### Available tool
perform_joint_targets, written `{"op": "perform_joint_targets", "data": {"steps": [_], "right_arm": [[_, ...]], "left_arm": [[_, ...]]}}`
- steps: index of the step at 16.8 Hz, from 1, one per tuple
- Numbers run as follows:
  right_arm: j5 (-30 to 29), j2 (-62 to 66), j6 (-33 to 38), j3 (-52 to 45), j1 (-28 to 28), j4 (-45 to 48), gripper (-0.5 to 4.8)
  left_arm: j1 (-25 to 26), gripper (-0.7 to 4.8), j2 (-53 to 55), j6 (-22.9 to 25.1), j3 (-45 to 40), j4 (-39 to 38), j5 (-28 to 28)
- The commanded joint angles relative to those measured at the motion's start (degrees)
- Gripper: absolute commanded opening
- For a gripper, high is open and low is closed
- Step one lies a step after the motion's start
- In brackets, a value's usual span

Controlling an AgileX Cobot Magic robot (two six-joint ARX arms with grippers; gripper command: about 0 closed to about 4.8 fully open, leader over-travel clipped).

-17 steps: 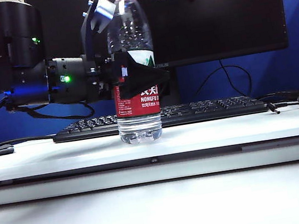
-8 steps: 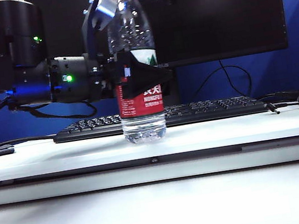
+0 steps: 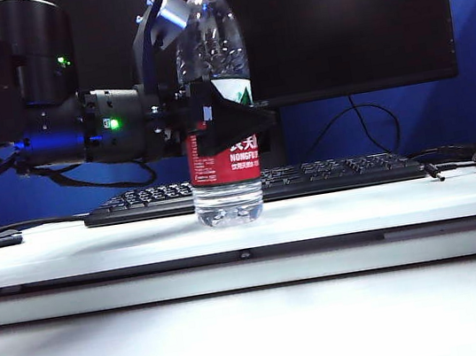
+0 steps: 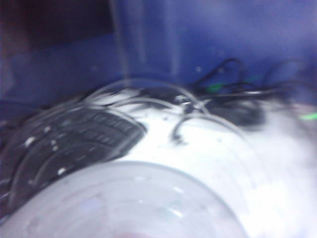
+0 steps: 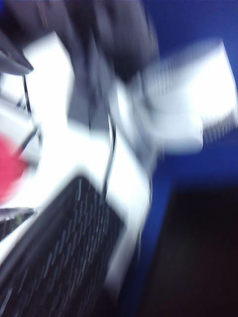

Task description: Unscrew the cap from the plastic bottle on the table.

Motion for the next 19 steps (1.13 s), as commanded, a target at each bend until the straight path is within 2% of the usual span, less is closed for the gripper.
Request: {"op": "perform_joint_targets", "data": {"steps": [1,3,7,10,15,16,19], "right_arm": [[27.06,0.0,-0.59,-0.07,7.69,0.96,3.37],[38.49,1.27,-0.66,-0.07,12.46,3.32,3.37],[39.15,3.58,0.39,-0.07,13.42,5.4,3.22],[39.54,3.8,1.2,-0.07,13.25,5.66,2.58],[40.41,5.27,1.16,-0.07,12.5,9.2,2.44],[40.39,5.62,1.18,-0.07,12.48,9.4,1.93],[40.37,5.73,1.18,-0.07,12.39,9.79,1.87]], "left_arm": [[0.26,2.97,0.0,-0.33,0.37,-0.48,-1.05],[0.26,2.97,0.0,-0.35,0.37,-0.79,-1.05],[0.26,2.97,0.0,-0.44,0.37,-1.31,-1.03],[0.26,2.96,0.0,-0.48,0.37,-2.01,-1.01],[0.26,2.97,0.0,-0.7,0.37,-2.01,-0.55],[0.26,2.97,0.0,-0.7,0.37,-2.01,-0.52],[0.26,2.96,0.0,-0.7,0.37,-2.01,-0.5]]}}
